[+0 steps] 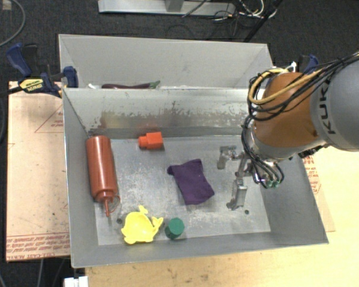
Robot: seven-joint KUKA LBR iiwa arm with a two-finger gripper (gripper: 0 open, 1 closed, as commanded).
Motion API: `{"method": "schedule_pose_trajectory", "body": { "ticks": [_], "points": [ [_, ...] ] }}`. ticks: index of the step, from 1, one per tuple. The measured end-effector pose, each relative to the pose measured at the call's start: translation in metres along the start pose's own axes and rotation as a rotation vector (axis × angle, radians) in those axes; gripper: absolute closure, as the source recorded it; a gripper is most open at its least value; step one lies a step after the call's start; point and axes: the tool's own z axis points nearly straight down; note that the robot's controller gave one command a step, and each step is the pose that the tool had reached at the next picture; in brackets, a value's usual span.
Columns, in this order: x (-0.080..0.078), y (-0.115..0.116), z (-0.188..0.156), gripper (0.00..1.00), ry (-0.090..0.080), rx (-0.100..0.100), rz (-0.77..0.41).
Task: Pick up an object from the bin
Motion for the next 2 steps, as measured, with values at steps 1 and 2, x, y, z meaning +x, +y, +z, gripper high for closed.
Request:
{"method": "schedule_pose_trajectory", "body": {
  "ticks": [1, 2],
  "points": [
    [-0.019, 0.021, 0.024, 0.00, -0.004, 0.001, -0.056],
    [0.005, 0.060, 0.051, 0.00, -0.001, -0.001, -0.086]
  ]
}}
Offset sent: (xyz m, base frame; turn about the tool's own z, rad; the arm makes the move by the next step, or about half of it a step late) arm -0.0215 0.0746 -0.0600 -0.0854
